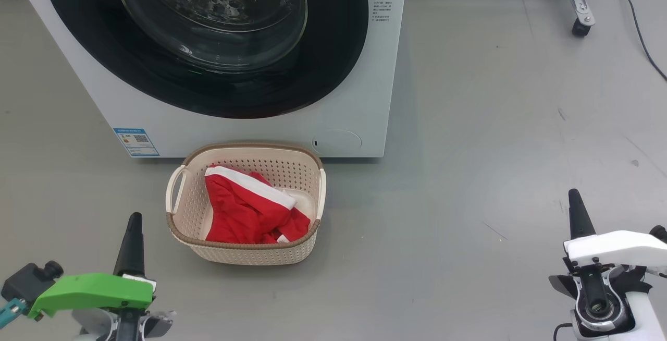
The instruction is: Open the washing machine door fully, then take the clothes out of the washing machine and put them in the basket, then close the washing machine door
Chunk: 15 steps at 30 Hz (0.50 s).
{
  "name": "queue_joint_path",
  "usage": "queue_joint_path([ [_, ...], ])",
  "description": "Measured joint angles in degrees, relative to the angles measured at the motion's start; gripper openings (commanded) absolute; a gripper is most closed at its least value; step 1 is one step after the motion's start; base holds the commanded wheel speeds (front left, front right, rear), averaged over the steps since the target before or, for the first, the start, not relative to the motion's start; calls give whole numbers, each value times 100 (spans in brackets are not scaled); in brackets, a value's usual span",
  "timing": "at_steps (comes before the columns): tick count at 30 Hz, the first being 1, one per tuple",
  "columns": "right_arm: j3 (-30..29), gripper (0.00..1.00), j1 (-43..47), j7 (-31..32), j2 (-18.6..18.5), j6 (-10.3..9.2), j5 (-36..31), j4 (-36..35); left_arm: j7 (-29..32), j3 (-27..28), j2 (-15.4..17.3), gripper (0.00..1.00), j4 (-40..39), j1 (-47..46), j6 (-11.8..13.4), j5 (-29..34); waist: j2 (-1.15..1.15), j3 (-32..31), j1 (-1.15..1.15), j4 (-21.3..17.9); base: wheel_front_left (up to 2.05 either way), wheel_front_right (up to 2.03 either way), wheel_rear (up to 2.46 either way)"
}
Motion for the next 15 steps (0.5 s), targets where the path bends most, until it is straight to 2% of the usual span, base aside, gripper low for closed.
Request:
queue_joint_path([
  [15, -135, 0, 7, 280, 1, 74, 1144, 3, 260, 142, 8, 0, 59, 0, 0, -1036, 0, -110, 0, -22, 0, 0, 0],
])
